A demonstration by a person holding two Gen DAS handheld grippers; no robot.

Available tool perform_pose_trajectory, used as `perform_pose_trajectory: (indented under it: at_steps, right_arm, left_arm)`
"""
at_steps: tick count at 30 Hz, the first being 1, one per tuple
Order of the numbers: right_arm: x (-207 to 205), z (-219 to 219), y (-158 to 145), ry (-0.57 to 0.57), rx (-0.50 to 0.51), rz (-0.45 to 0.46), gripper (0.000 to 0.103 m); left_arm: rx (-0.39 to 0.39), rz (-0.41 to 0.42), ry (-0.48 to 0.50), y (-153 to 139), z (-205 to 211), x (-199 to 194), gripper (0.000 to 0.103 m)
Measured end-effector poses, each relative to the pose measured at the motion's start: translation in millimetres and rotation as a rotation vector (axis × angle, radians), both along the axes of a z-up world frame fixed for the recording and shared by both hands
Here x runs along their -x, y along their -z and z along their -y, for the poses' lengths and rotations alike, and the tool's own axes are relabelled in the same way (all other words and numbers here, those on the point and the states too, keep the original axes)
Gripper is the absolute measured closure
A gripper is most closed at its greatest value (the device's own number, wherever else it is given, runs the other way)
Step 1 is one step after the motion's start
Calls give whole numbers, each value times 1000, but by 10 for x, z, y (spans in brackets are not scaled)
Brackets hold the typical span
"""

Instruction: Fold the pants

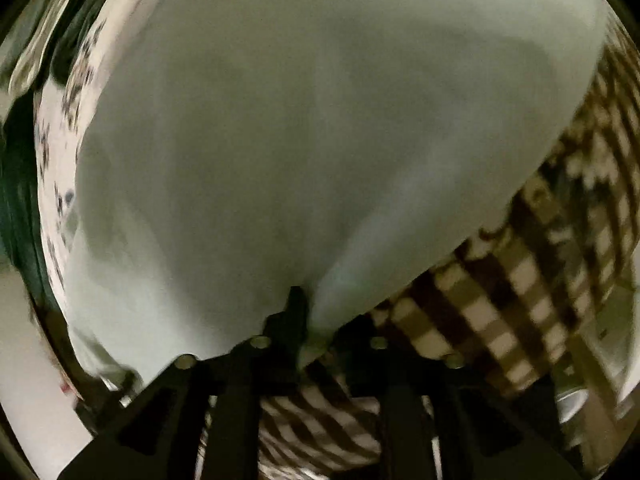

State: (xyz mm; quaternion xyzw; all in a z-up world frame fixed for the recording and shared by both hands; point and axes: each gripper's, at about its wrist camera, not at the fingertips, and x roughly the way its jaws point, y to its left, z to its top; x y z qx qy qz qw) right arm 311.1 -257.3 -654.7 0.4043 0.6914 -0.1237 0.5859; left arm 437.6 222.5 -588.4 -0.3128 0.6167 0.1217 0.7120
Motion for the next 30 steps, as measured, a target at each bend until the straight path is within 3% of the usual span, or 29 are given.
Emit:
perform_pose_trajectory:
  at_steps: [1, 3, 6, 11, 14, 17, 19, 20, 21, 22, 24, 28, 30]
  right_arm:
    - [-18, -11, -88, -24, -4, 5, 55]
    - [-30, -67, -378, -96, -14, 42, 45]
    - [-309, -254, -777, -234, -31, 109, 44]
    - [-1632, -858, -1044, -483, -153, 249, 44]
    - [-2523, -1290, -818, -623, -141, 240, 44]
    - [-3050, -1619, -436, -698, -221, 118, 44]
    - [-3261, -1832, -173, -765, -210, 15, 44]
    - [-3153, -1775, -97, -775, -205, -19, 48]
    - [-3087, -1742, -21, -780, -180, -46, 70]
    - [-3063, -1760, 18, -799, -155, -63, 82]
    - [-3076, -1699, -43, -771, -125, -47, 88]
    - [-3305, -1488, -470, -659, -52, 115, 93]
    - [-3462, -1453, -523, -621, -40, 153, 96]
  left_arm:
    - [-23, 7, 14, -130, 41, 80, 50]
    - [-55, 27, 43, -322, 121, 134, 49]
    - [-105, 72, 105, -511, 228, -81, 46]
    - [-166, 97, 155, -529, 124, -734, 46]
    - [-99, 73, 196, -395, 51, -938, 46]
    - [-53, 49, 228, -264, 55, -1062, 43]
    - [-46, 24, 274, -146, 90, -1125, 42]
    - [-52, 11, 287, -87, 103, -1146, 42]
    - [-53, 0, 293, -26, 102, -1156, 42]
    - [-37, 2, 288, 32, 92, -1159, 42]
    - [-30, 8, 264, 75, 59, -1141, 42]
    - [-37, 19, 272, 77, 79, -1106, 40]
    - [-50, 10, 266, 101, 50, -1097, 40]
